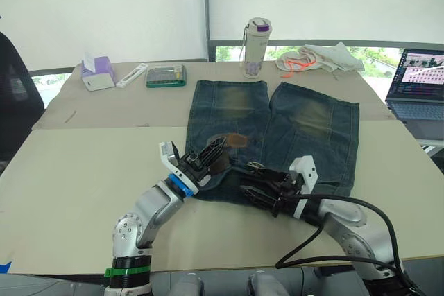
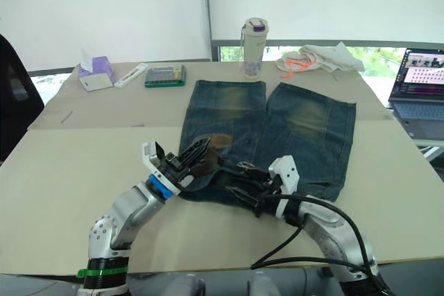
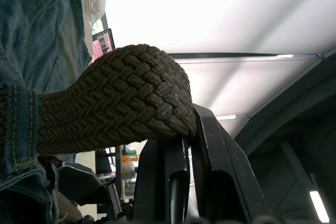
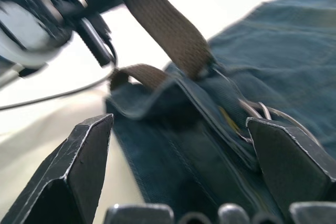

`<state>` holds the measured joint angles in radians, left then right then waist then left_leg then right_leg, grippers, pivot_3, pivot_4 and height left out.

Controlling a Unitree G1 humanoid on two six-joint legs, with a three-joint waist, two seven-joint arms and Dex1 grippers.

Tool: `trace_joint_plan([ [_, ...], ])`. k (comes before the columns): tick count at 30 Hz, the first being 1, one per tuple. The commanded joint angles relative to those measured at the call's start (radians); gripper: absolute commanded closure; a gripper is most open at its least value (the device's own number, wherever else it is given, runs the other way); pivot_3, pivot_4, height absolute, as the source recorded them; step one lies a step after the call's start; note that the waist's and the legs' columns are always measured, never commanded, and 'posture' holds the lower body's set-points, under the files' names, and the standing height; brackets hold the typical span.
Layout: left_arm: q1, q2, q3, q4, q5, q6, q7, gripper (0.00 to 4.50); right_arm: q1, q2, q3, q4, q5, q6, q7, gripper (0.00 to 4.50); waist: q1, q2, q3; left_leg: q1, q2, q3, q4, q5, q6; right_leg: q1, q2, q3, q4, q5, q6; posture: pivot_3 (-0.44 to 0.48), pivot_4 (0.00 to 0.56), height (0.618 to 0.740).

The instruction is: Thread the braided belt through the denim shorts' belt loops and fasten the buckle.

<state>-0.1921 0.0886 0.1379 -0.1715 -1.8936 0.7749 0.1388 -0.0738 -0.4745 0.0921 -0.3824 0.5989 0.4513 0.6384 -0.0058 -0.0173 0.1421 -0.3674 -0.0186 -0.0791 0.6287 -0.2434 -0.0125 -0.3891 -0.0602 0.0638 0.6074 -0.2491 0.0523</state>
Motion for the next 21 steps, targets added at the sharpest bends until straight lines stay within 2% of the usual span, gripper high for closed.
trace_joint_plan([
  [1,-0.002,0.008,0.002,-0.029,-0.044,0.005,-0.022,4.5,-0.032,0.02,-0.046,-0.023,0.002,-0.036,0.0,0.04,0.0,0.0,0.0,0.0,0.0,0.0,0.0,0.0,0.0,0.0,0.0,0.0,0.0,0.0,0.0,0.0,0.15,0.74],
  [5,0.0,0.02,-0.009,-0.038,-0.076,0.026,-0.04,4.5,-0.036,0.007,-0.004,0.017,-0.082,-0.04,0.008,0.04,0.0,0.0,0.0,0.0,0.0,0.0,0.0,0.0,0.0,0.0,0.0,0.0,0.0,0.0,0.0,0.0,0.15,0.74],
  [10,-0.002,0.02,-0.007,-0.059,-0.079,0.04,-0.068,4.5,-0.031,-0.084,0.13,0.112,-0.286,-0.033,0.032,0.04,0.0,0.0,0.0,0.0,-0.001,0.001,0.0,0.0,-0.001,0.0,0.0,0.0,0.0,0.002,-0.003,0.0,0.15,0.74],
  [16,-0.03,-0.013,0.022,-0.125,-0.079,0.035,-0.107,4.5,-0.017,-0.085,0.145,0.109,-0.281,-0.012,0.08,0.04,-0.004,-0.001,-0.001,0.001,0.0,0.001,0.0,0.0,-0.001,0.001,0.0,-0.001,0.0,0.002,-0.003,0.0,0.15,0.74],
  [21,-0.066,-0.094,0.086,-0.205,-0.079,0.015,-0.168,4.5,-0.019,-0.078,0.146,0.125,-0.296,-0.019,0.085,0.04,-0.005,-0.003,-0.003,0.001,0.0,0.002,0.0,0.0,-0.001,0.001,0.0,-0.001,0.0,0.002,-0.003,0.0,0.15,0.74],
])
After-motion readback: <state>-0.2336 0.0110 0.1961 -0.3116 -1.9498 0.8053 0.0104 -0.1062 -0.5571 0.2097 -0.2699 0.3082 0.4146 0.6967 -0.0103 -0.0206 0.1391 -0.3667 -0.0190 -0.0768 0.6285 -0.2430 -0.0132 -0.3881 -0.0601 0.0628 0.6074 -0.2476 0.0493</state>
